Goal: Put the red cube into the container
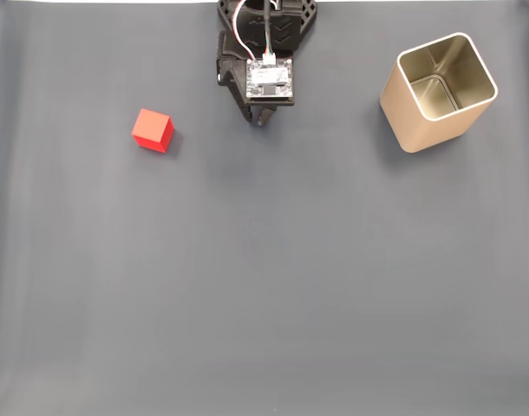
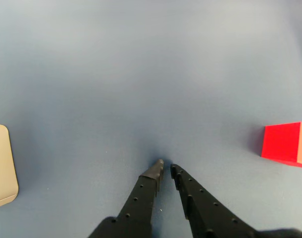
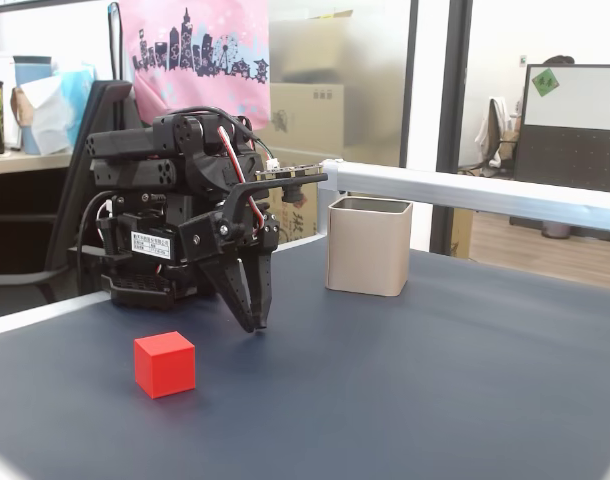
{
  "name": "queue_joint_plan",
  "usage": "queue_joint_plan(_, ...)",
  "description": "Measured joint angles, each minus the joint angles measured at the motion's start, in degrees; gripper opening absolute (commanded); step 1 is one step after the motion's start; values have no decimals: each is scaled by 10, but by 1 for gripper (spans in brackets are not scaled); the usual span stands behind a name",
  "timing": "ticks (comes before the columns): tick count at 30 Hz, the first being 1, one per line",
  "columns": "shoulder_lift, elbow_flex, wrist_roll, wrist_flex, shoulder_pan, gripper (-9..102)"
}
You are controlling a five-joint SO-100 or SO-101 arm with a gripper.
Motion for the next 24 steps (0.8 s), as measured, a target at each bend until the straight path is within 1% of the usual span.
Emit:
queue_joint_plan(10,0,0,-1,-8,0,0)
queue_joint_plan(18,-25,-4,20,-178,1,0)
queue_joint_plan(20,-51,-25,22,-199,1,0)
queue_joint_plan(24,-120,-86,23,-205,0,0)
